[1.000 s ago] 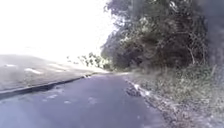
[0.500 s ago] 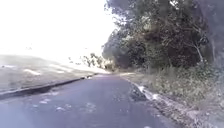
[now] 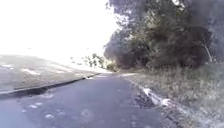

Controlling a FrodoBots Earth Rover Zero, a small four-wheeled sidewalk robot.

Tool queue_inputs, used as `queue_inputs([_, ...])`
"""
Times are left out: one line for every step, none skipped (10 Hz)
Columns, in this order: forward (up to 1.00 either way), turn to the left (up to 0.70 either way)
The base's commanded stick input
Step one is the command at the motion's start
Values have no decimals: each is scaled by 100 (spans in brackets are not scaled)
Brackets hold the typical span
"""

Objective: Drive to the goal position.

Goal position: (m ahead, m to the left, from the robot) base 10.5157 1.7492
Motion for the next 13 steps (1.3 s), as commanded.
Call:
queue_inputs([70,0])
queue_inputs([70,0])
queue_inputs([70,0])
queue_inputs([70,0])
queue_inputs([70,0])
queue_inputs([70,0])
queue_inputs([70,-1])
queue_inputs([70,-10])
queue_inputs([70,-9])
queue_inputs([70,0])
queue_inputs([70,0])
queue_inputs([70,0])
queue_inputs([70,0])
